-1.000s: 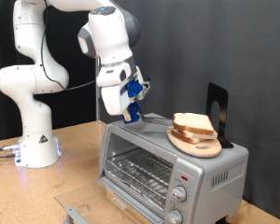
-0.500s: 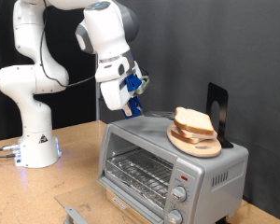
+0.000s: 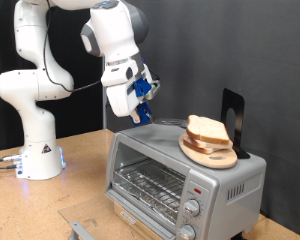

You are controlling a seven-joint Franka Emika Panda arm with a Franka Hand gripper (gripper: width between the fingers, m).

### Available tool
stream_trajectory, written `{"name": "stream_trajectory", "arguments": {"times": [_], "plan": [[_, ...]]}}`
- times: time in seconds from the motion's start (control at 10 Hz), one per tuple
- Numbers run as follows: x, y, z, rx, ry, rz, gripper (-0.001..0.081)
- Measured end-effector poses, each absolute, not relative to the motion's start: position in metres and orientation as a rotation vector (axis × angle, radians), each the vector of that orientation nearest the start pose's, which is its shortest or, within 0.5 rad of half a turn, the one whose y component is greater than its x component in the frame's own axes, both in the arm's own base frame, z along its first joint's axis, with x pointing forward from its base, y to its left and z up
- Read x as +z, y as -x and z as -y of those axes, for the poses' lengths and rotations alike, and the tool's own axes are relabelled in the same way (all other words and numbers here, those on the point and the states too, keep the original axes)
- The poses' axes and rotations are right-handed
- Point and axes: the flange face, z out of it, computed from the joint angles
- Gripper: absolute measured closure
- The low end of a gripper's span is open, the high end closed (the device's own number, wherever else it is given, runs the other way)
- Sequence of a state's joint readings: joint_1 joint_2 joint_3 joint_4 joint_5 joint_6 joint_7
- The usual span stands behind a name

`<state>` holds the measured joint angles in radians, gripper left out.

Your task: Make a piece of toast with the oven

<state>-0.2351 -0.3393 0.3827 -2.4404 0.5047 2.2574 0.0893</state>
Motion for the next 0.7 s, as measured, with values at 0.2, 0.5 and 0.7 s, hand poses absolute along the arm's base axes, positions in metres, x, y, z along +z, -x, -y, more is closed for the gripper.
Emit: {"name": "stream_trajectory", "arguments": {"times": [0.2,0.5,0.7], "plan": [[0.436,-0.453,-0.089,-0.159,2.811,-0.395,0.0355],[0.436,-0.466,-0.096,-0.145,2.815,-0.417,0.0355],[0.434,-0.474,-0.098,-0.142,2.820,-0.427,0.0355]]}}
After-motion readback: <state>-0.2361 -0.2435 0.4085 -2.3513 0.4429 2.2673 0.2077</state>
